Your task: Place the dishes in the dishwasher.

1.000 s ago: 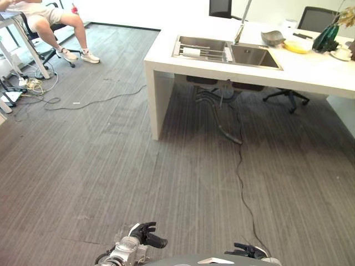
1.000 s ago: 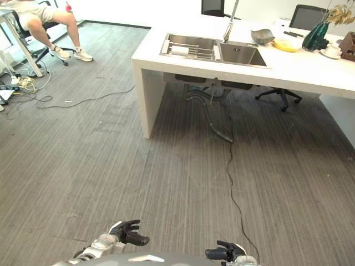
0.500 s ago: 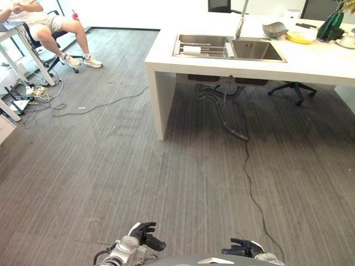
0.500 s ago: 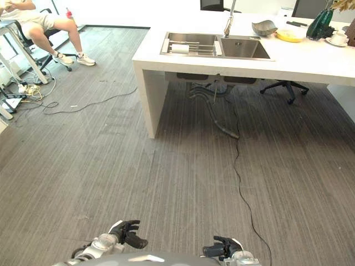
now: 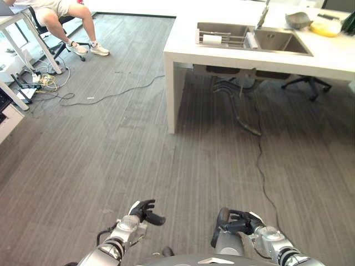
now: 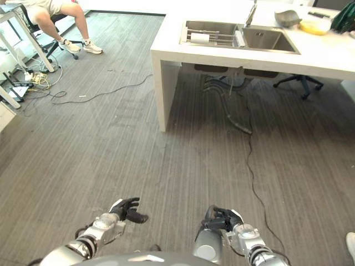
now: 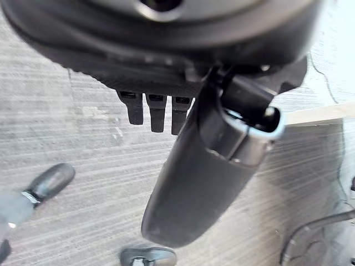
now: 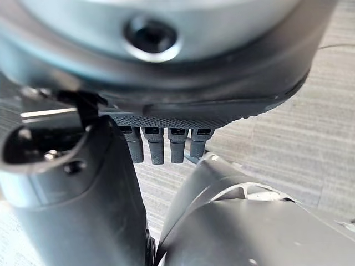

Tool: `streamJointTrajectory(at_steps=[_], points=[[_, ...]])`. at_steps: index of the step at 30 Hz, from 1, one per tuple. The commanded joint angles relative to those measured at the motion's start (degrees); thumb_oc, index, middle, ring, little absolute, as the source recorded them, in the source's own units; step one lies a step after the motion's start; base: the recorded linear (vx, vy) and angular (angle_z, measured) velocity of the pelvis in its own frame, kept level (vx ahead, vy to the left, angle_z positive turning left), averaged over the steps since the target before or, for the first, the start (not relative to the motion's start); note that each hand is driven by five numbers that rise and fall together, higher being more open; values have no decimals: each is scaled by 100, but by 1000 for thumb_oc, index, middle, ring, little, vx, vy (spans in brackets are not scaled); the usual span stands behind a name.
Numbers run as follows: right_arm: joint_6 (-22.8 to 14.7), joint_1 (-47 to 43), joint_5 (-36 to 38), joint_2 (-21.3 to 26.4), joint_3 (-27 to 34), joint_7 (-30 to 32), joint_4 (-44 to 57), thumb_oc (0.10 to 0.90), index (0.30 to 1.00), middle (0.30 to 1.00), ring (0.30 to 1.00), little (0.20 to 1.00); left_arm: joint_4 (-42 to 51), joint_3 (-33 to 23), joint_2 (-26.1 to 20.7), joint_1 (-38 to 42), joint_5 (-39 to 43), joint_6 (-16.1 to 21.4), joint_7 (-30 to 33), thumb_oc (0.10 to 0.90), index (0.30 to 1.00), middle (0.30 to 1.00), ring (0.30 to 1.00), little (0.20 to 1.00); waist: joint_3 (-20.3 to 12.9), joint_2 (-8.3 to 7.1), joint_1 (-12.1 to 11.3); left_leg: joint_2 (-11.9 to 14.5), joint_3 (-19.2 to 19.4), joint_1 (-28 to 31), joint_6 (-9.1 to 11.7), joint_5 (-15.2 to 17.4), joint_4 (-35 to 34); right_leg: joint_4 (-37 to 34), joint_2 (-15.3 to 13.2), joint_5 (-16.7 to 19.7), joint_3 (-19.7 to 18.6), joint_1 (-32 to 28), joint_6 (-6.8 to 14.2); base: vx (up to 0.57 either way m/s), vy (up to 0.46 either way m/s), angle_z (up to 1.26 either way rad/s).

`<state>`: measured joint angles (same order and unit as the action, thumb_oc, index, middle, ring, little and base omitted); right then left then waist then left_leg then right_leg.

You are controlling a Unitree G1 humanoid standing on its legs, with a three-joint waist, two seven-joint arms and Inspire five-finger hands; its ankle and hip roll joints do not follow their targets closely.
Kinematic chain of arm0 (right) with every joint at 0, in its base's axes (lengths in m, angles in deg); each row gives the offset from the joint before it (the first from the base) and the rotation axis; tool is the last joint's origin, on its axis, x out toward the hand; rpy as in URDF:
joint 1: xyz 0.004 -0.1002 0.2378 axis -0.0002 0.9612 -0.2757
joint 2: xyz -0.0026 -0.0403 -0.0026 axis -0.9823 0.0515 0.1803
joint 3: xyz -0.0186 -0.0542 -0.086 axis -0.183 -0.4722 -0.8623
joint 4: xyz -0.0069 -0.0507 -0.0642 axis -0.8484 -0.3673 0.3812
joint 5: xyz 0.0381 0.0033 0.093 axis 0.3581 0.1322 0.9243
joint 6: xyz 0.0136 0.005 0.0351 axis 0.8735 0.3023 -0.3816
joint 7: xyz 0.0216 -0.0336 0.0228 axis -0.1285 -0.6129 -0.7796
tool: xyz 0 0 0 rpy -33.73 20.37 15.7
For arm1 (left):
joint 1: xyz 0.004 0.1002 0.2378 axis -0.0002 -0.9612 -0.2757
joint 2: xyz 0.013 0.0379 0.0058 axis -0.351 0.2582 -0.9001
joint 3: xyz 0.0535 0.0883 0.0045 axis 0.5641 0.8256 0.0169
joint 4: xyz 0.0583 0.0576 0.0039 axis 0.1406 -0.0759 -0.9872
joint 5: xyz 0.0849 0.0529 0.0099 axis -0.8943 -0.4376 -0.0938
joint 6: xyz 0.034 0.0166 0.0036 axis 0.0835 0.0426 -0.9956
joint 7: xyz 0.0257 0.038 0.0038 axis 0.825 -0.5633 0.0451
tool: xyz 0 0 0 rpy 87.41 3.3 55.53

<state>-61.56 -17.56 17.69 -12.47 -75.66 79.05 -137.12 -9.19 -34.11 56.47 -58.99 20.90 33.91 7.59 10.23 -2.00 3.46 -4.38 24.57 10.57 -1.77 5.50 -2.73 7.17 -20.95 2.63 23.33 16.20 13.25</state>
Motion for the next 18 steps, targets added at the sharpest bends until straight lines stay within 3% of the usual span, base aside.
streamJointTrajectory(at_steps=[1, 2, 3, 6, 7, 9, 10, 12, 14, 16, 18], points=[[162, 116, -230, 261, -212, -7, -391, 800, 900, 900, 900, 900, 68, -83, 273, 327, -56, 236, -63, 800, 900, 900, 900, 900, -24, 159, 11, 121, -592, 374, 316, 887, 1643, 70, 214, 241, 99, -687, -120, 522, -351, -9], [160, 117, -231, 265, -211, -8, -392, 800, 900, 900, 900, 900, 68, -82, 277, 326, -56, 236, -62, 800, 900, 900, 900, 900, -30, 170, 17, 141, -598, 350, 326, 909, 1688, 86, 220, 224, 109, -680, -125, 565, -420, 15], [170, 170, -227, 293, -145, -4, -475, 800, 900, 900, 900, 900, 38, -113, 313, 299, -28, 222, -59, 800, 900, 900, 900, 900, -15, 184, 19, 258, -683, 132, 545, 668, 2342, 324, 290, 126, 40, -721, -221, 272, -321, 35], [148, 276, -159, 300, -99, 18, -586, 800, 900, 900, 900, 900, 80, -88, 334, 332, 113, 228, -4, 800, 900, 900, 900, 900, 124, -25, -110, 615, -722, -629, 1338, -631, 4006, 470, 361, -65, 187, -1030, -620, 293, -446, 48], [141, 264, -160, 302, -136, 32, -600, 800, 900, 900, 900, 900, 101, -46, 313, 378, 165, 250, 15, 800, 900, 900, 900, 900, 175, -106, -158, 640, -777, -856, 1478, -924, 4373, 446, 402, -147, 208, -1140, -733, 268, -420, 14], [163, 211, -237, 336, -212, 69, -706, 800, 900, 900, 900, 900, 110, 27, 290, 391, 128, 234, 21, 800, 900, 900, 900, 900, 207, -168, -290, 732, -822, -1182, 1410, -888, 4512, 397, 611, -395, 227, -1316, -926, 398, -362, -21], [129, 210, -189, 361, -249, 95, -696, 800, 900, 900, 900, 900, 195, 79, 294, 400, 197, 263, 31, 800, 900, 900, 900, 900, 142, -68, -404, 706, -959, -1414, 1174, -767, 3723, 264, 938, -565, 207, -1529, -1003, 522, -275, -37], [96, 203, -169, 370, -263, 90, -672, 800, 900, 900, 900, 900, 271, 96, 288, 378, 230, 280, 41, 800, 900, 900, 900, 900, 109, -33, -460, 761, -985, -1444, 1060, -690, 3311, 114, 1098, -641, 150, -1649, -1006, 341, -125, -33], [23, 145, -107, 363, -286, 130, -629, 800, 900, 900, 900, 900, 472, 102, 247, 362, 272, 319, 82, 800, 900, 900, 900, 900, 50, 67, -590, 1215, -1054, -1466, 886, -749, 1709, -99, 1301, -827, 103, -1855, -938, 371, -40, -32], [-24, 103, -92, 351, -329, 164, -613, 800, 900, 900, 900, 900, 657, 125, 154, 404, 300, 327, 108, 800, 900, 900, 900, 900, 76, 142, -737, 1604, -1344, -1597, 971, -1418, 532, -200, 1529, -994, 26, -2072, -945, 444, -54, -30], [-48, 112, -87, 304, -299, 211, -657, 800, 900, 900, 900, 900, 714, 158, 102, 509, 363, 311, 86, 800, 900, 900, 900, 900, 130, 119, -711, 1798, -860, -1637, 1013, -1564, 176, -322, 1631, -1074, 150, -2350, -895, 428, -41, -21]])
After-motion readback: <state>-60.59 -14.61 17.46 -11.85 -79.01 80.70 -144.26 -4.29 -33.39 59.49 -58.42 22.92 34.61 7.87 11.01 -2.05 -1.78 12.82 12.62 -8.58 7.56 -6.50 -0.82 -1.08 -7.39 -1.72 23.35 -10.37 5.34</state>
